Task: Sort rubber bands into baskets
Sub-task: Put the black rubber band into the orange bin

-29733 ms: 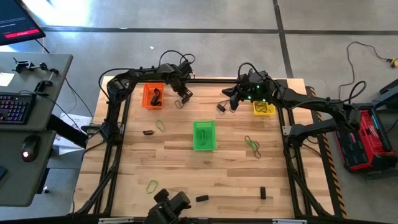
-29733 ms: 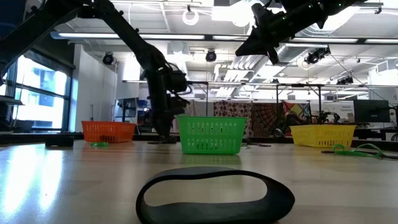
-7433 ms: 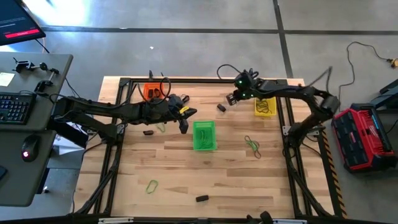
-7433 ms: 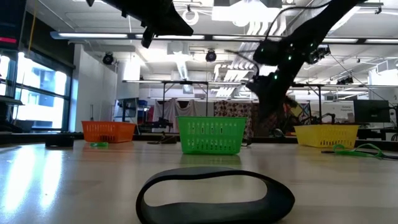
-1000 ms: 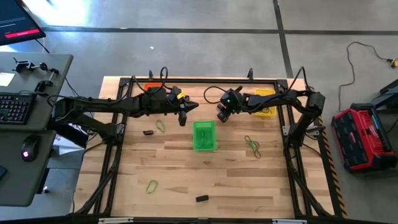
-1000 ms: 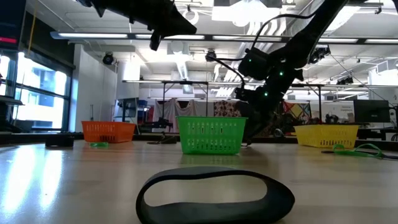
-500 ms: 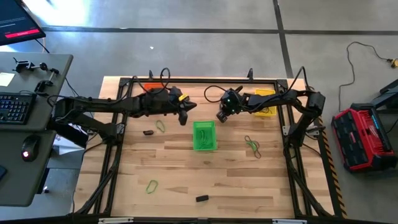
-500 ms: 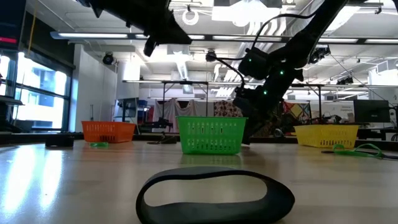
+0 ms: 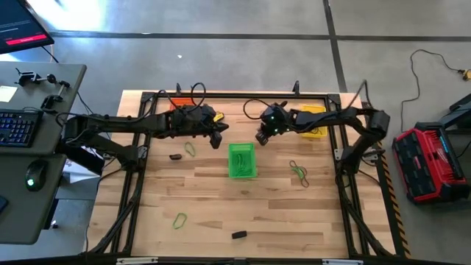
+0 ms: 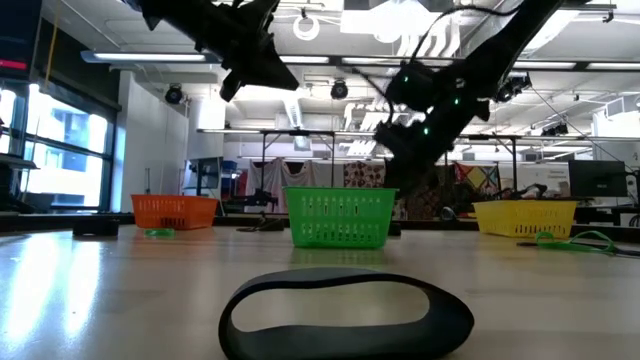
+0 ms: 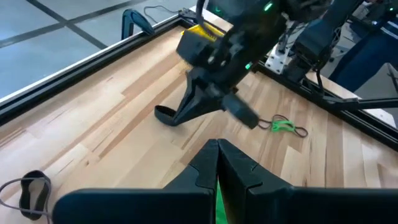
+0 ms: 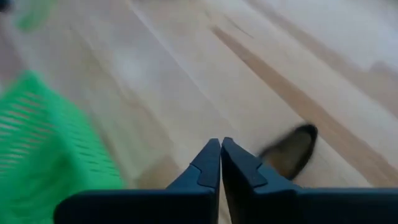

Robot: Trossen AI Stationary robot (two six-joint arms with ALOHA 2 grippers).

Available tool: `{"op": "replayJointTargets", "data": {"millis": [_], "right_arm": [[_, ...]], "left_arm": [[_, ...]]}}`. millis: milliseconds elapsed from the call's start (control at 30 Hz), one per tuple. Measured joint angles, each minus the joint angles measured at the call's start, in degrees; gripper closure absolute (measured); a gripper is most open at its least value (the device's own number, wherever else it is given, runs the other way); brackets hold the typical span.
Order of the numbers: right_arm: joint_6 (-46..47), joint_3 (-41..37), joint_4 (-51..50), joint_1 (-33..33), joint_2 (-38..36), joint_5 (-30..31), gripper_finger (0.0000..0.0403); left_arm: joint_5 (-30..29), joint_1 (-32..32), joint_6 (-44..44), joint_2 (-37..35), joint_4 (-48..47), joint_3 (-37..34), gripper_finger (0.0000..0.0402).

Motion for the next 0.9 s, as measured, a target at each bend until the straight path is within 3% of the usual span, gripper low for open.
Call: {"op": "replayJointTargets", "data": {"millis": [333,533,700,900], "right_arm": [[-3.16,0.02,0.58,2.22,-15.88,-3.1,0.0402],[-3.45,0.02,0.99,2.96,-22.56,-2.75,0.0402],[-4.35,0.02,0.77,3.09,-24.69,-0.22,0.0402],[-4.52,0.02,0.41,3.09,-24.82,-0.12,0.0402]], "left_arm": [[2.28,0.02,0.17,0.67,2.72,0.0,0.0402],[6.66,0.02,0.67,2.89,2.75,0.0,0.0402],[8.44,-1.49,3.5,2.87,-3.45,0.31,0.0402],[9.11,-4.62,6.9,2.6,-23.58,6.33,0.0402]]}}
